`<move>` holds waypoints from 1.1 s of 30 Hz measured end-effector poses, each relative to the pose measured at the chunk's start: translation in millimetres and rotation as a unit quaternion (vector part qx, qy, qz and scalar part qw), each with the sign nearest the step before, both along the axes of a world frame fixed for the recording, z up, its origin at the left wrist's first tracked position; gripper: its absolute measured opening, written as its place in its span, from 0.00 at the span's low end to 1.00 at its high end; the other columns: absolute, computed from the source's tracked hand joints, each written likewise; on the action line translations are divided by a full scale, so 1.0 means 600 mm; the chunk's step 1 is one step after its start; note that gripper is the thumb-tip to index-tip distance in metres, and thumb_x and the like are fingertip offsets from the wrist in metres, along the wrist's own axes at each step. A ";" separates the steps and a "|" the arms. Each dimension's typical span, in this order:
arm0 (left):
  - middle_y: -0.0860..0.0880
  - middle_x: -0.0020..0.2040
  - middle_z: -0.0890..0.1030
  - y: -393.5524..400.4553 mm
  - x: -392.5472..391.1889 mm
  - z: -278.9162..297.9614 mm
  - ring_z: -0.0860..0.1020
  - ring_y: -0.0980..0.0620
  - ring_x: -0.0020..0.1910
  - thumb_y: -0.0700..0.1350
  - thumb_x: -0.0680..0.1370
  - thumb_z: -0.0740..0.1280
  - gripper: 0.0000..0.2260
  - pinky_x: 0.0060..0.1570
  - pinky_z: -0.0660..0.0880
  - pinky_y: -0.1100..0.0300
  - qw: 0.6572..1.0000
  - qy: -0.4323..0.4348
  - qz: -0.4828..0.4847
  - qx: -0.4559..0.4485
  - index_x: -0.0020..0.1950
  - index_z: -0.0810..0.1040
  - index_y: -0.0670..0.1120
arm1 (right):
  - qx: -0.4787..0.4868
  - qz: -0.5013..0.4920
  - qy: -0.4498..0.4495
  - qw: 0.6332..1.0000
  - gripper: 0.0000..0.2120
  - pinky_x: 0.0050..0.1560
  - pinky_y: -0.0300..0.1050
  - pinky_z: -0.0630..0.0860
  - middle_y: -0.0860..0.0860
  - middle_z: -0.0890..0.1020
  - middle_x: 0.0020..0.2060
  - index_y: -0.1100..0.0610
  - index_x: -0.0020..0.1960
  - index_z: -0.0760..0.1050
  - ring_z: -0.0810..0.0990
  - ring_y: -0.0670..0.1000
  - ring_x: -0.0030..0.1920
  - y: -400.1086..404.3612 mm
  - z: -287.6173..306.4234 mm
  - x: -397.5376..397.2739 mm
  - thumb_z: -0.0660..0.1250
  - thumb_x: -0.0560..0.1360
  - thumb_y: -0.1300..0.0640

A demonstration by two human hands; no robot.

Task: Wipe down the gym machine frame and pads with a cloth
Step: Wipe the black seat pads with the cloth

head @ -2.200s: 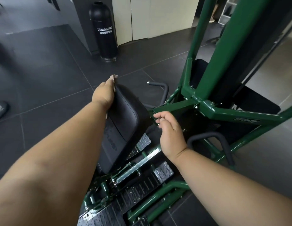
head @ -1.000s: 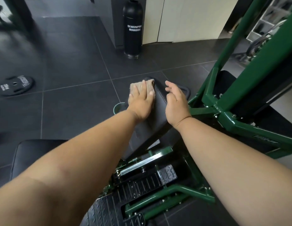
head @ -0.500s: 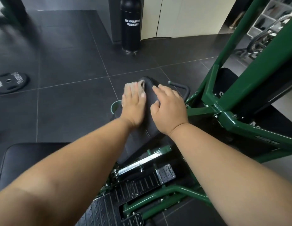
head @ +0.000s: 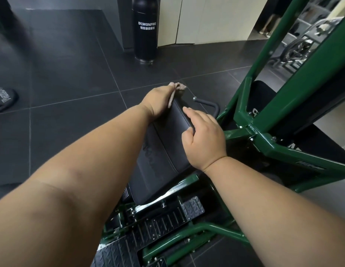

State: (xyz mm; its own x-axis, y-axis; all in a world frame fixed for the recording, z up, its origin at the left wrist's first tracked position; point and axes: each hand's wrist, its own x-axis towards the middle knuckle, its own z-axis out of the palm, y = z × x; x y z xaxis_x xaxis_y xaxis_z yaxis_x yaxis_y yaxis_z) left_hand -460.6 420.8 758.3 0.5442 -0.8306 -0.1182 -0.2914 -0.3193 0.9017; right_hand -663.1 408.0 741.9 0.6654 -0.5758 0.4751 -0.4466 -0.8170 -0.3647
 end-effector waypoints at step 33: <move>0.38 0.82 0.58 0.144 -0.062 -0.218 0.56 0.38 0.82 0.56 0.87 0.44 0.28 0.80 0.51 0.37 0.986 -0.121 0.082 -0.077 0.83 0.59 0.44 | -0.027 -0.006 -0.002 1.000 0.26 0.70 0.51 0.72 0.53 0.81 0.68 0.57 0.71 0.79 0.79 0.56 0.66 0.005 -0.004 -0.006 0.59 0.75 0.54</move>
State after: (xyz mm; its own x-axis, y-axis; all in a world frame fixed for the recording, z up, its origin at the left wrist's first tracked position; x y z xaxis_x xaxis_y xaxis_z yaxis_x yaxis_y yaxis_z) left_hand -497.6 507.1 627.3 0.6692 -0.7275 0.1515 -0.4593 -0.2446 0.8539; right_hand -666.8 411.0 739.2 0.6573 -0.5568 0.5079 -0.4548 -0.8304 -0.3217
